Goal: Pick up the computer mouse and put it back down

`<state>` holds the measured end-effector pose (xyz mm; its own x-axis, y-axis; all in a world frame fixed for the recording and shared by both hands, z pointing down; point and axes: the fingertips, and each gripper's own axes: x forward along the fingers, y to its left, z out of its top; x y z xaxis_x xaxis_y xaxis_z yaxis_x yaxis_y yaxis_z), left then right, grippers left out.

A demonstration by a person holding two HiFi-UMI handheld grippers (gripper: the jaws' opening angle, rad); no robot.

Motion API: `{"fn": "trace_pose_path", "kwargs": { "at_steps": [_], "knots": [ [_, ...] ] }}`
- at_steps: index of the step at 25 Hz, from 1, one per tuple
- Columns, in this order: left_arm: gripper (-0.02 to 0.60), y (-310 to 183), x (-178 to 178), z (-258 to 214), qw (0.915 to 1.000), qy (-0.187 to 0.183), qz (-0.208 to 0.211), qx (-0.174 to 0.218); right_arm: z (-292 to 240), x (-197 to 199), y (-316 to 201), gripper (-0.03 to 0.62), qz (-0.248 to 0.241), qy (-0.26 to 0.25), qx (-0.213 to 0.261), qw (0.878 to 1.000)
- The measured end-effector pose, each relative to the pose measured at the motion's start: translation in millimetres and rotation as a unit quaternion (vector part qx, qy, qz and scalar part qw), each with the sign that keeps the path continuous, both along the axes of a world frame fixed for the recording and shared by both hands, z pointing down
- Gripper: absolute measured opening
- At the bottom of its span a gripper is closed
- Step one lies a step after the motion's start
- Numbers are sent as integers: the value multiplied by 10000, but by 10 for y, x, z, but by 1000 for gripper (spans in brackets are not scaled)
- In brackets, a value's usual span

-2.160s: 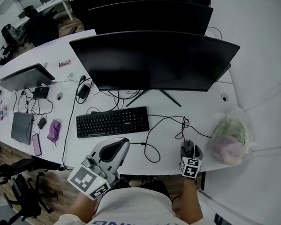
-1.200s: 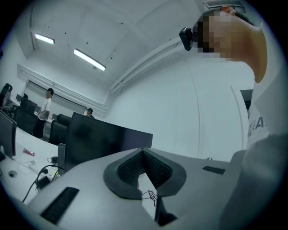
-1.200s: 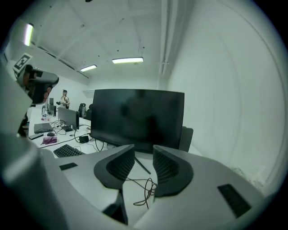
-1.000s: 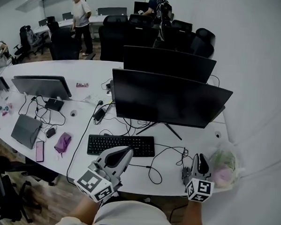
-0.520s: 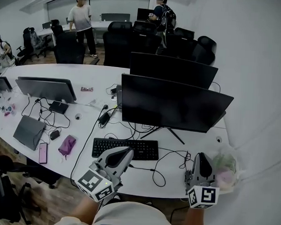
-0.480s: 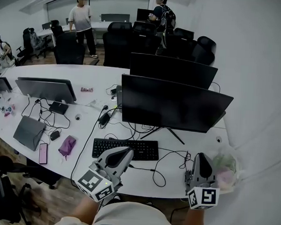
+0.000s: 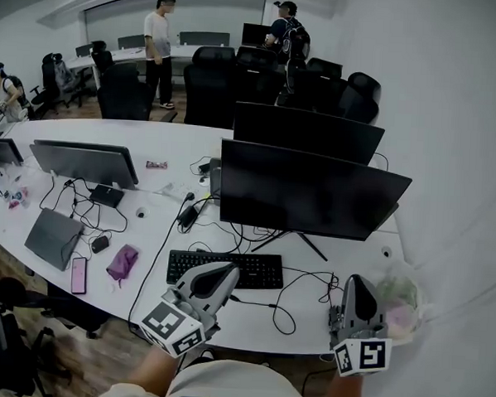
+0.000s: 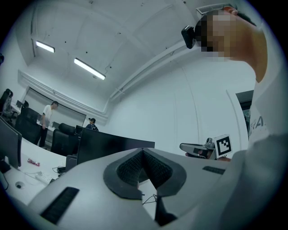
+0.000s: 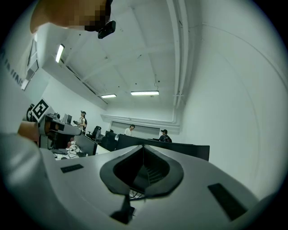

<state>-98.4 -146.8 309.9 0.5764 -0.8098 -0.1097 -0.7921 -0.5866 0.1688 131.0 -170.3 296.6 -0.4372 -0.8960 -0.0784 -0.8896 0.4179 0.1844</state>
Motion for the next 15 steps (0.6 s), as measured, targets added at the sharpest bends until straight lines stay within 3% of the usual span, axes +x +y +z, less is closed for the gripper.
{"fn": "trace_pose_path", "kwargs": {
  "at_steps": [15],
  "knots": [
    [5, -27, -53, 9, 9999, 25, -146, 18, 75, -118, -99, 21, -283, 165, -85, 9994]
  ]
}}
